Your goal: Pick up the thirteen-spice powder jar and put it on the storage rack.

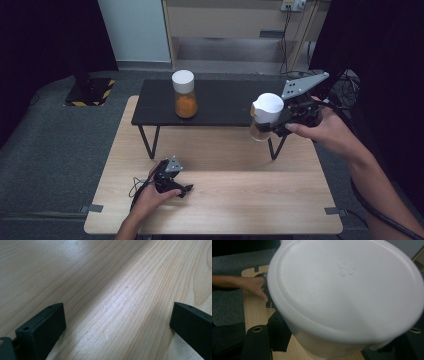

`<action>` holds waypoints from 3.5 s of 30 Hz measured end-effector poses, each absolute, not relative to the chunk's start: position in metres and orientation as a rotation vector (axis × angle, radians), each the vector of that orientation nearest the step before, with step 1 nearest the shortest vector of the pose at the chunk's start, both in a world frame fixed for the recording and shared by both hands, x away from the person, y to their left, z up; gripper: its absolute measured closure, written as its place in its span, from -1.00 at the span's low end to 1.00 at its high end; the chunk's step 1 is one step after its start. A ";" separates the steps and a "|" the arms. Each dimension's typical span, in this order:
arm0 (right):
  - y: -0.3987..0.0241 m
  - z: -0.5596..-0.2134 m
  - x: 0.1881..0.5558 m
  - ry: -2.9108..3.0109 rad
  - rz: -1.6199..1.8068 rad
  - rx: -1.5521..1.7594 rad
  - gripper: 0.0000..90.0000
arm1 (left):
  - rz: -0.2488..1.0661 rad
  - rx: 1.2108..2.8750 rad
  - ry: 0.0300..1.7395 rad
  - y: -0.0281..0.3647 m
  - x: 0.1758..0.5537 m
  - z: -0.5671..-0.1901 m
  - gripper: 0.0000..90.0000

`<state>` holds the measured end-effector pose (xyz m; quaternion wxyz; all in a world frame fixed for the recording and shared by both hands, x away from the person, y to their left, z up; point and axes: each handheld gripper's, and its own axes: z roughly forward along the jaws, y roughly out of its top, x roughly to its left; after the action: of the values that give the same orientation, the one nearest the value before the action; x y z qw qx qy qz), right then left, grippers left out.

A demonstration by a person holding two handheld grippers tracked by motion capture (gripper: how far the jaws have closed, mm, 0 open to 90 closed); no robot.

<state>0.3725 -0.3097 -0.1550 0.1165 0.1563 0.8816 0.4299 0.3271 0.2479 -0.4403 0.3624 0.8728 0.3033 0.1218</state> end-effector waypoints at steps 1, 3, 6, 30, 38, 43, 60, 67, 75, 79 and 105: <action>-0.308 -0.154 0.375 2.582 1.254 0.456 -0.30 | 0.313 2.248 0.780 0.248 0.327 -0.440 -1.00; -0.305 -0.151 0.380 2.582 1.246 0.456 -0.30 | 0.312 2.247 0.778 0.248 0.328 -0.440 -1.00; -0.299 -0.148 0.388 2.581 1.234 0.458 -0.30 | 0.310 2.248 0.776 0.248 0.328 -0.440 -1.00; -0.284 -0.159 0.450 2.581 1.194 0.556 -0.30 | 0.308 2.249 0.773 0.248 0.329 -0.440 -1.00; -0.280 -0.167 0.463 2.578 1.204 0.590 -0.30 | 0.309 2.248 0.774 0.248 0.329 -0.440 -1.00; -0.276 -0.171 0.468 2.586 1.193 0.598 -0.30 | 0.309 2.248 0.773 0.248 0.329 -0.441 -1.00; -0.282 -0.177 0.472 2.580 1.221 0.626 -0.31 | 0.310 2.248 0.774 0.248 0.329 -0.441 -1.00; -0.284 -0.180 0.472 2.576 1.235 0.621 -0.31 | 0.310 2.248 0.775 0.248 0.329 -0.441 -1.00; -0.283 -0.183 0.471 2.576 1.227 0.610 -0.47 | 0.310 2.248 0.775 0.248 0.329 -0.441 -1.00; -0.283 -0.184 0.469 2.564 1.228 0.608 -0.58 | 0.310 2.248 0.775 0.248 0.329 -0.440 -1.00; -0.320 -0.186 0.399 2.493 1.187 0.613 -0.84 | 0.317 2.244 0.792 0.246 0.327 -0.440 -1.00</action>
<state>0.3994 -0.3204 -0.1863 0.1562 0.2140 0.8706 0.4144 0.3271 0.2457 -0.4403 0.3620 0.8714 0.3074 0.1231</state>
